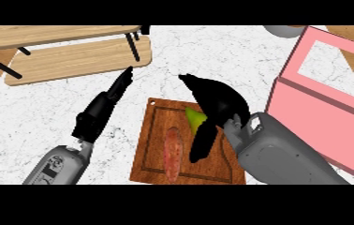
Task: Pick the pear from the cutting board and place it in the cardboard box
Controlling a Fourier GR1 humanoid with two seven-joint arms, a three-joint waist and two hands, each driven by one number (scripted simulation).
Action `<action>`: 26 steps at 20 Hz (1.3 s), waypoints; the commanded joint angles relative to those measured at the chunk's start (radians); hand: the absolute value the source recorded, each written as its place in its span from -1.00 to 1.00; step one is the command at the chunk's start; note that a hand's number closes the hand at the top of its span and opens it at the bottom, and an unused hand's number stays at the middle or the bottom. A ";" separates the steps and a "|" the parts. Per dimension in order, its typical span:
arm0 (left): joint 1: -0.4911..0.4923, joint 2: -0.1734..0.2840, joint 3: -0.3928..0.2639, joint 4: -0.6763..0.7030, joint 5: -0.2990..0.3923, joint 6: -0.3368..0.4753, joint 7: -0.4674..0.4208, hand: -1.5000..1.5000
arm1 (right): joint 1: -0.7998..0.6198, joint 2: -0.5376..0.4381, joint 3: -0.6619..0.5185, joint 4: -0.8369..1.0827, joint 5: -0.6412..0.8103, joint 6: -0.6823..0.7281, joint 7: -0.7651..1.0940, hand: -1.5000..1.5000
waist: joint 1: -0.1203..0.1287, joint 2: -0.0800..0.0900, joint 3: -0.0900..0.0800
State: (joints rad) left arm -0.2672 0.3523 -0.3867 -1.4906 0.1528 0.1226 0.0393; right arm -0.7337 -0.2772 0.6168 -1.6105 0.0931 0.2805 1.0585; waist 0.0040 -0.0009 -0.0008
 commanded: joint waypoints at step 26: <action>0.064 -0.133 0.117 -0.016 -0.145 -0.115 0.018 0.00 | 0.159 0.208 -0.099 0.267 0.347 0.161 -0.136 -1.00 | -0.004 0.000 0.001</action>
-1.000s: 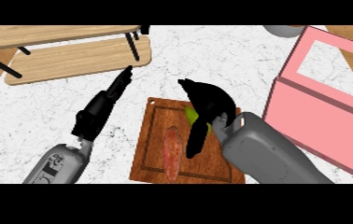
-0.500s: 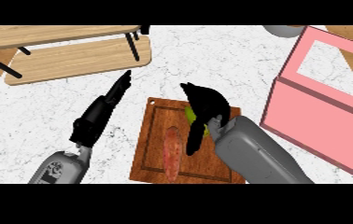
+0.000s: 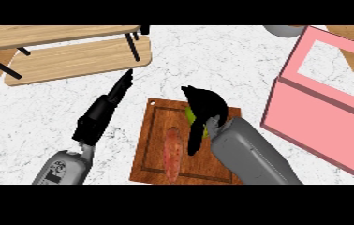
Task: Pick the pear from the cutting board and place it in the cardboard box
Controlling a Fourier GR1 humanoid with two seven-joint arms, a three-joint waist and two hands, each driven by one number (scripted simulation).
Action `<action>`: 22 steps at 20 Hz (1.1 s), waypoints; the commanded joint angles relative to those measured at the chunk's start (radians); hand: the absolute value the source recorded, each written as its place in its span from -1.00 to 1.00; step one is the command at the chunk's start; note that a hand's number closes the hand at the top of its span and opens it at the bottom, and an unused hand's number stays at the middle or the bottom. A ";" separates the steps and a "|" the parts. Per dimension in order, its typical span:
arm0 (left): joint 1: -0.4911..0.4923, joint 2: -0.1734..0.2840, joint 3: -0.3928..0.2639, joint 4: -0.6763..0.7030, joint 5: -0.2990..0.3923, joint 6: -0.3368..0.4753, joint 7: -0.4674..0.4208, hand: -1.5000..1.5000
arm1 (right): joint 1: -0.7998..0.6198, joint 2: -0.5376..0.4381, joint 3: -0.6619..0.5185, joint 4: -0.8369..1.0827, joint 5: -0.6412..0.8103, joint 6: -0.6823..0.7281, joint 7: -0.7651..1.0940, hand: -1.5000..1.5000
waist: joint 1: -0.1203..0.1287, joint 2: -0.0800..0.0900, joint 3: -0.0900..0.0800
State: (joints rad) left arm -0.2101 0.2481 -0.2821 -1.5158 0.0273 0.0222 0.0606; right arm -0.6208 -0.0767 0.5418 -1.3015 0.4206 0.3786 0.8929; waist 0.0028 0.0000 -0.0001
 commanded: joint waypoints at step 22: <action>0.041 -0.086 0.108 -0.051 -0.079 -0.129 0.026 0.00 | 0.094 0.071 -0.036 0.124 0.219 0.095 -0.089 -1.00 | 0.000 -0.001 0.000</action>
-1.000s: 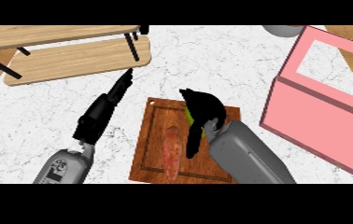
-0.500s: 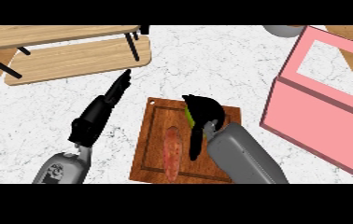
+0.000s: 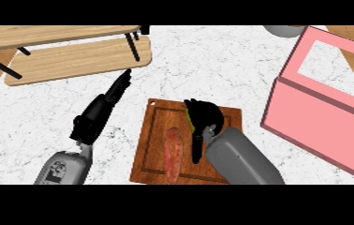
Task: Pick the pear from the cutting board and place it in the cardboard box
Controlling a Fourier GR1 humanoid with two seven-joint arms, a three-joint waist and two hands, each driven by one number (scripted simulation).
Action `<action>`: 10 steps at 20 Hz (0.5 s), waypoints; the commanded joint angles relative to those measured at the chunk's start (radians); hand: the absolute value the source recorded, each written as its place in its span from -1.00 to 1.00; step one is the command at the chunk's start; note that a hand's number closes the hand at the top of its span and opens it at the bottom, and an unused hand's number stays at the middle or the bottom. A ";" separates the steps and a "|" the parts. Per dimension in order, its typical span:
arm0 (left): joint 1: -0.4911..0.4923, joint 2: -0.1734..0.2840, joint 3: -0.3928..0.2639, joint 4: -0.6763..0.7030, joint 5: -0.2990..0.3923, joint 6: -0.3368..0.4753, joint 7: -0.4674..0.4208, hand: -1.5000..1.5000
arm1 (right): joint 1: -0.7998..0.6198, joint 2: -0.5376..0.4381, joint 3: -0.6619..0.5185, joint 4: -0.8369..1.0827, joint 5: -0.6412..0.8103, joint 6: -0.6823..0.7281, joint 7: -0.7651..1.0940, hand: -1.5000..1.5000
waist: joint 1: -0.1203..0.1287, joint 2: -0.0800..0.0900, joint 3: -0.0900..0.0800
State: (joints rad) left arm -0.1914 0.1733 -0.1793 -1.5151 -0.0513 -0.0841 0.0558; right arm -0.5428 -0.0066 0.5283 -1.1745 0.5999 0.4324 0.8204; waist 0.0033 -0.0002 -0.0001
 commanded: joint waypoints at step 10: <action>0.007 -0.083 -0.021 -0.036 -0.065 0.016 0.052 0.00 | 0.088 -0.037 0.017 0.013 0.147 -0.098 -0.133 1.00 | -0.004 -0.001 0.000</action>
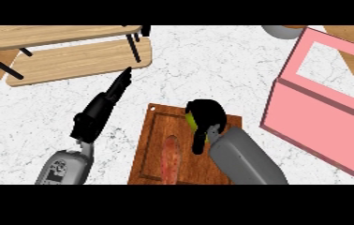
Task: Pick the pear from the cutting board and place it in the cardboard box
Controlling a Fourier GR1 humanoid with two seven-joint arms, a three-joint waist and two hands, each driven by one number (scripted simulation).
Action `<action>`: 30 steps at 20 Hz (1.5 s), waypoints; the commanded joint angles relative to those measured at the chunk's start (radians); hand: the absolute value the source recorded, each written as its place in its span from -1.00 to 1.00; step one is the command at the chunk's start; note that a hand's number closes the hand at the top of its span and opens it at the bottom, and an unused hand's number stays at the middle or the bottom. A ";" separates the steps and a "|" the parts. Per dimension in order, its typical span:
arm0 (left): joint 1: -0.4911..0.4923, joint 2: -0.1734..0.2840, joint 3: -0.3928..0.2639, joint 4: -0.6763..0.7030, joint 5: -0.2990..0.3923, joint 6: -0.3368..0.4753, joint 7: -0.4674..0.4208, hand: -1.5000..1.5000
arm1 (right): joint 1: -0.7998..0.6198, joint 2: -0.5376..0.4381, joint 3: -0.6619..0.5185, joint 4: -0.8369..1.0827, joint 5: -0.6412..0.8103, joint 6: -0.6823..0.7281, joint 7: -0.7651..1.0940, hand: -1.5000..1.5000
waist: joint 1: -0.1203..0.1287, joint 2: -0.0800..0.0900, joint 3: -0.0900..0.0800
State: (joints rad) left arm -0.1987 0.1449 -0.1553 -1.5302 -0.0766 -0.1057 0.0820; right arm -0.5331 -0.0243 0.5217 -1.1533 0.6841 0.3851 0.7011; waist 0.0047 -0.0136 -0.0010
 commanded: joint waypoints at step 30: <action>0.074 0.002 0.005 -0.071 -0.024 -0.017 0.013 0.00 | 0.642 -0.347 0.307 -1.525 0.817 -0.059 0.430 1.00 | -0.013 0.004 -0.002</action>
State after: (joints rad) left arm -0.1667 0.1440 -0.1321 -1.5608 -0.0903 -0.1196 0.0899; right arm 0.1221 -0.4192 0.7976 -2.4533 1.4507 0.1852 1.0183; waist -0.0162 -0.0074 -0.0021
